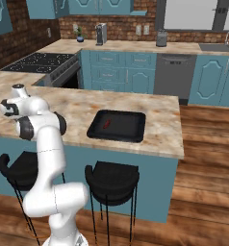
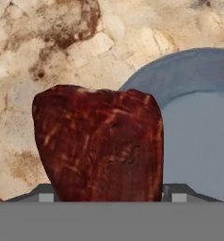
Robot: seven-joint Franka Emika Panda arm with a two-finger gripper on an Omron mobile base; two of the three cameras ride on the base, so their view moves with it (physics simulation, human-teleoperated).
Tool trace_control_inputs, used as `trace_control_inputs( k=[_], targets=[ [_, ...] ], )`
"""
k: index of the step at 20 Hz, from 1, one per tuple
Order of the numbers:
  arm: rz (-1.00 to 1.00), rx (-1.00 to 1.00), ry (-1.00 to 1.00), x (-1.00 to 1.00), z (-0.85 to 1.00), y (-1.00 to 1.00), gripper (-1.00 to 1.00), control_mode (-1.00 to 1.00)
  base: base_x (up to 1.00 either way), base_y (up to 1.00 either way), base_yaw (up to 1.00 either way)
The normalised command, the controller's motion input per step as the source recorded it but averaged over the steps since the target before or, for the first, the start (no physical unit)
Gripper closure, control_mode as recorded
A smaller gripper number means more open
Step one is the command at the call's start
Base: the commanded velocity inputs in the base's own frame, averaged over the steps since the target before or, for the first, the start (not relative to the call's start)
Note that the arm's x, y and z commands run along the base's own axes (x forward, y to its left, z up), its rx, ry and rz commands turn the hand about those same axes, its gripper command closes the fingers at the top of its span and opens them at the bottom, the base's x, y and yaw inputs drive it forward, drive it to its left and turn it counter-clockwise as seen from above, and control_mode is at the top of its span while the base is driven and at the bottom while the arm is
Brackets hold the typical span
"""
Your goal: Create a steak meal by picking up the steak and asparagus from the tray and placing them on the plate. Leave the chili pepper on the tray.
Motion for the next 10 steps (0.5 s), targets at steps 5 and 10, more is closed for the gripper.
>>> trace_control_inputs(
  k=[5, 10],
  targets=[
    [-0.01, 0.00, 0.03, 0.33, -0.33, -0.06, 1.00, -1.00, 0.00, 0.00, 0.00],
    [-0.06, 0.00, 0.04, 0.01, -0.16, -0.47, 1.00, -1.00, 0.00, 0.00, 0.00]
  ],
)
